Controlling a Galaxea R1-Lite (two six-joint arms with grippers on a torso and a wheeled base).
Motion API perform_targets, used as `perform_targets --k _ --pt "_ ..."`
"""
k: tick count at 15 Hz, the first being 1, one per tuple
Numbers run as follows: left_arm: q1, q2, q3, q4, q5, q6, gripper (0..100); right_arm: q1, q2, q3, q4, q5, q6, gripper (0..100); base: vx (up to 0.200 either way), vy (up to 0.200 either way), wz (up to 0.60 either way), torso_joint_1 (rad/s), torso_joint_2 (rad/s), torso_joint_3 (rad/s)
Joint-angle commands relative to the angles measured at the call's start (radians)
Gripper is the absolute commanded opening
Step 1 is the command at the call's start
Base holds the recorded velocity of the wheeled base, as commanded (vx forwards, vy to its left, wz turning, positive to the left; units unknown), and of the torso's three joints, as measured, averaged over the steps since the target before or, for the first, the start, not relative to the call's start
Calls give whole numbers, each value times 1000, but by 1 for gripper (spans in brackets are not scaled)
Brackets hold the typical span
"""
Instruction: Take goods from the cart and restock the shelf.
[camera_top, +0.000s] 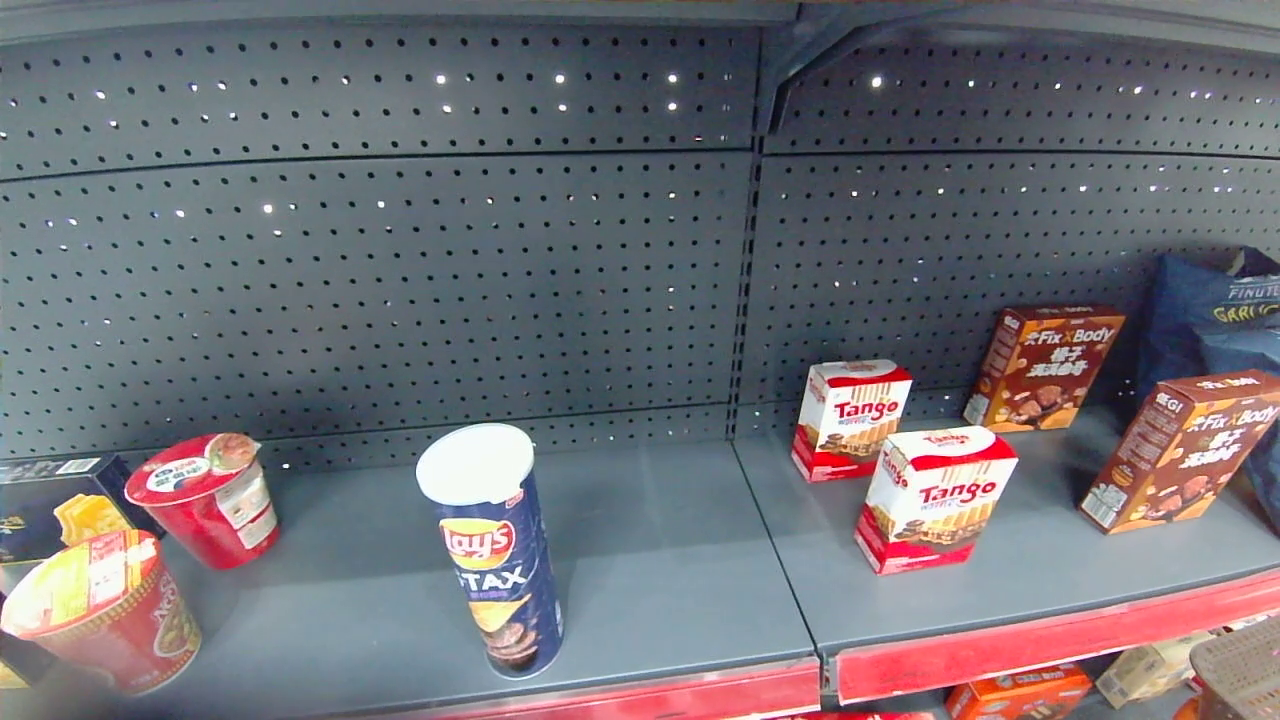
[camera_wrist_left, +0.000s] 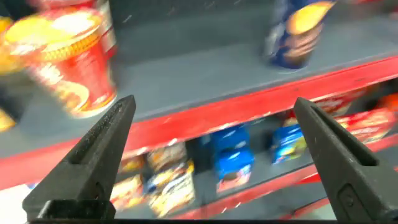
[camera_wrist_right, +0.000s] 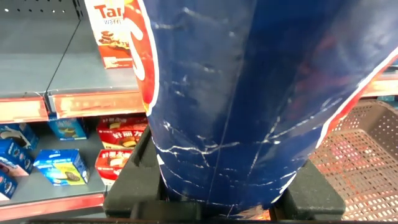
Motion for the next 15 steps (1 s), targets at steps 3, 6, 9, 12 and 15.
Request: perform_targets --k 3,6,9,12,15 --pt "-10 -24 57 -109 -175 -30 100 0 0 5 0 1 -1 0 0 0 0 0 0 0" --pt "-10 -24 75 -145 -207 -53 100 1 0 -1 -2 2 -1 0 0 0 0 0 0 0" --pt "-13 -24 75 -148 -299 -34 100 6 3 -3 -8 7 -1 0 0 0 0 0 0 0" --pt "19 -24 74 -143 -272 -10 100 14 13 -27 -11 10 -1 0 0 0 0 0 0 0" --pt "22 -24 78 -152 -272 39 100 14 2 -33 -9 8 -1 0 0 0 0 0 0 0"
